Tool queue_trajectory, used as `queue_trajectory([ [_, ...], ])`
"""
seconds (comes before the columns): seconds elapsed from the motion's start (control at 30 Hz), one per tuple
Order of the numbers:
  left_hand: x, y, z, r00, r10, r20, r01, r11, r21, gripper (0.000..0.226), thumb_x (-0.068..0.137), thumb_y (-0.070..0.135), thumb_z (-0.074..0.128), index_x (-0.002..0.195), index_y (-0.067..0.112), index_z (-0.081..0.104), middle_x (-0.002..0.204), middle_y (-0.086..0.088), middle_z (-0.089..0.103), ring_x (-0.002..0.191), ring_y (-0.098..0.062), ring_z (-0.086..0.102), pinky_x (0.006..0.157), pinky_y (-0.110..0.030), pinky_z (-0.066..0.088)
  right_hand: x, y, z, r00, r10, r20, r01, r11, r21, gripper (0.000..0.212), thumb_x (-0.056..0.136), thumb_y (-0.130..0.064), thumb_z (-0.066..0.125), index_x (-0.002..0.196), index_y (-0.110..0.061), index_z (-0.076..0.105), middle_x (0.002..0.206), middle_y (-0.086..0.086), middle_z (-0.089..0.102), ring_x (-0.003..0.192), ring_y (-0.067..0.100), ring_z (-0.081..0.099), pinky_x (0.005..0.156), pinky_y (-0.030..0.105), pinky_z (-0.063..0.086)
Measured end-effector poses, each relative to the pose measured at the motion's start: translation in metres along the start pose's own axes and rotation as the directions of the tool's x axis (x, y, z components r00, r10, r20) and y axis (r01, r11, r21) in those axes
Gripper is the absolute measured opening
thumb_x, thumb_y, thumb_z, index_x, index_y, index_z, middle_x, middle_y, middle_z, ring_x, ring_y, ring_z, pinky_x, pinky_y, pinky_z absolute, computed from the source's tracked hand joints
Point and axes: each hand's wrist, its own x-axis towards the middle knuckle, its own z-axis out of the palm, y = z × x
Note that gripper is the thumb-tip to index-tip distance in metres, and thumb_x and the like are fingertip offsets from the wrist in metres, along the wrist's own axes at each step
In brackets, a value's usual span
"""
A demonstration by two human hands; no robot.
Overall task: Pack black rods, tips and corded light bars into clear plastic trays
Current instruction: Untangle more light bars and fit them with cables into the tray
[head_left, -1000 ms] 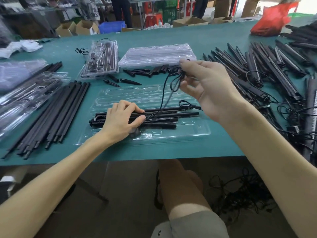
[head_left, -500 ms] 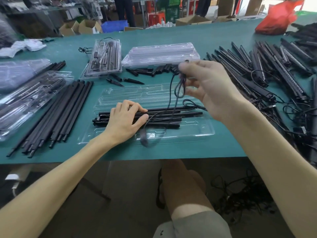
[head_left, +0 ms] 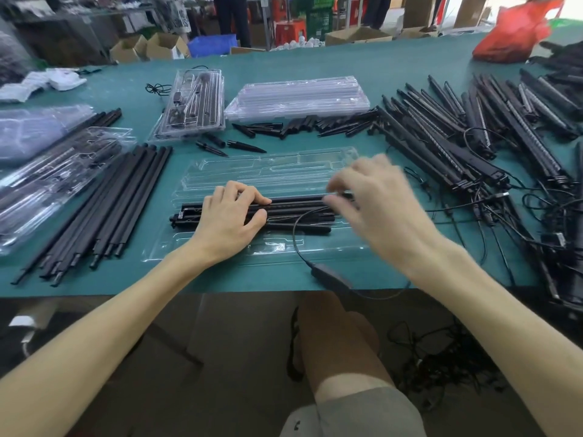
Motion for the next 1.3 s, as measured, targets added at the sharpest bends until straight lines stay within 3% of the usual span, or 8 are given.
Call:
queue_trajectory([
  [0.07, 0.0, 0.001, 0.0, 1.0, -0.005, -0.003, 0.005, 1.0, 0.006, 0.023, 0.098, 0.041, 0.048, 0.118, 0.036, 0.058, 0.115, 0.012, 0.043, 0.109, -0.012, 0.037, 0.093, -0.032, 0.023, -0.008, -0.017, 0.005, 0.977, -0.034, 0.209, -0.003, 0.985, 0.172, 0.042, 0.096, -0.055, 0.052, 0.095, -0.016, 0.067, 0.094, -0.003, 0.063, 0.094, 0.017, 0.055, 0.084, 0.036, 0.049],
  [0.17, 0.0, 0.002, 0.0, 1.0, -0.01, -0.012, 0.01, 1.0, 0.017, 0.023, 0.098, 0.042, 0.049, 0.118, 0.035, 0.059, 0.115, 0.011, 0.044, 0.11, -0.015, 0.039, 0.092, -0.033, 0.025, -0.02, -0.035, 0.022, 0.911, -0.081, 0.403, 0.063, 0.996, 0.056, 0.058, 0.087, -0.072, 0.049, 0.101, -0.016, 0.058, 0.101, -0.005, 0.05, 0.101, 0.015, 0.046, 0.075, 0.031, 0.043],
  [0.43, 0.0, 0.002, 0.0, 1.0, -0.009, -0.008, 0.009, 1.0, 0.002, 0.025, 0.098, 0.043, 0.046, 0.118, 0.036, 0.059, 0.117, 0.011, 0.045, 0.11, -0.012, 0.037, 0.093, -0.031, 0.024, -0.023, -0.027, 0.022, 0.918, -0.008, 0.396, 0.023, 0.999, -0.032, 0.015, 0.098, -0.027, 0.056, 0.109, -0.016, 0.055, 0.109, 0.002, 0.053, 0.1, 0.031, 0.057, 0.077, 0.04, 0.047],
  [0.53, 0.0, 0.001, 0.0, 1.0, -0.01, -0.002, 0.01, 1.0, -0.005, 0.024, 0.098, 0.045, 0.046, 0.117, 0.037, 0.058, 0.116, 0.012, 0.044, 0.11, -0.01, 0.036, 0.093, -0.031, 0.023, -0.016, -0.018, 0.018, 0.954, 0.103, 0.281, -0.155, 0.973, 0.17, 0.008, 0.095, -0.022, 0.057, 0.095, -0.018, 0.064, 0.091, -0.004, 0.062, 0.086, 0.02, 0.062, 0.075, 0.035, 0.051],
  [0.73, 0.0, 0.0, 0.0, 1.0, -0.014, 0.004, 0.014, 1.0, -0.009, 0.026, 0.097, 0.047, 0.044, 0.117, 0.038, 0.057, 0.116, 0.013, 0.044, 0.107, -0.007, 0.032, 0.092, -0.03, 0.022, 0.007, 0.018, -0.006, 0.843, 0.534, 0.062, -0.315, 0.397, 0.862, 0.008, 0.098, -0.012, 0.061, 0.104, -0.006, 0.062, 0.09, 0.01, 0.067, 0.053, 0.011, 0.061, 0.048, 0.022, 0.051],
  [0.83, -0.001, 0.0, 0.001, 1.0, -0.011, -0.001, 0.011, 1.0, -0.01, 0.025, 0.097, 0.046, 0.044, 0.117, 0.037, 0.057, 0.115, 0.012, 0.044, 0.106, -0.008, 0.032, 0.092, -0.031, 0.023, 0.011, 0.043, -0.019, 0.704, 0.709, 0.048, -0.226, 0.159, 0.961, 0.009, 0.1, -0.013, 0.059, 0.104, -0.004, 0.06, 0.093, 0.01, 0.066, 0.061, 0.01, 0.062, 0.056, 0.019, 0.053],
  [1.0, -0.001, 0.001, 0.0, 1.0, -0.013, 0.004, 0.013, 1.0, -0.005, 0.028, 0.097, 0.047, 0.043, 0.118, 0.037, 0.058, 0.116, 0.011, 0.045, 0.107, -0.009, 0.034, 0.092, -0.031, 0.023, 0.011, 0.067, -0.03, 0.559, 0.829, 0.015, -0.013, -0.009, 1.0, 0.011, 0.101, -0.01, 0.057, 0.105, 0.0, 0.053, 0.09, 0.009, 0.06, 0.061, 0.011, 0.064, 0.067, 0.025, 0.057],
  [1.3, -0.001, 0.003, -0.002, 1.0, -0.02, 0.007, 0.02, 1.0, -0.001, 0.027, 0.098, 0.046, 0.044, 0.118, 0.036, 0.058, 0.117, 0.012, 0.044, 0.11, -0.01, 0.035, 0.093, -0.03, 0.023, 0.033, 0.039, -0.063, 0.761, 0.62, 0.189, 0.237, -0.537, 0.81, 0.018, 0.096, 0.0, 0.059, 0.11, 0.012, 0.061, 0.094, 0.02, 0.064, 0.062, 0.016, 0.064, 0.056, 0.019, 0.055],
])
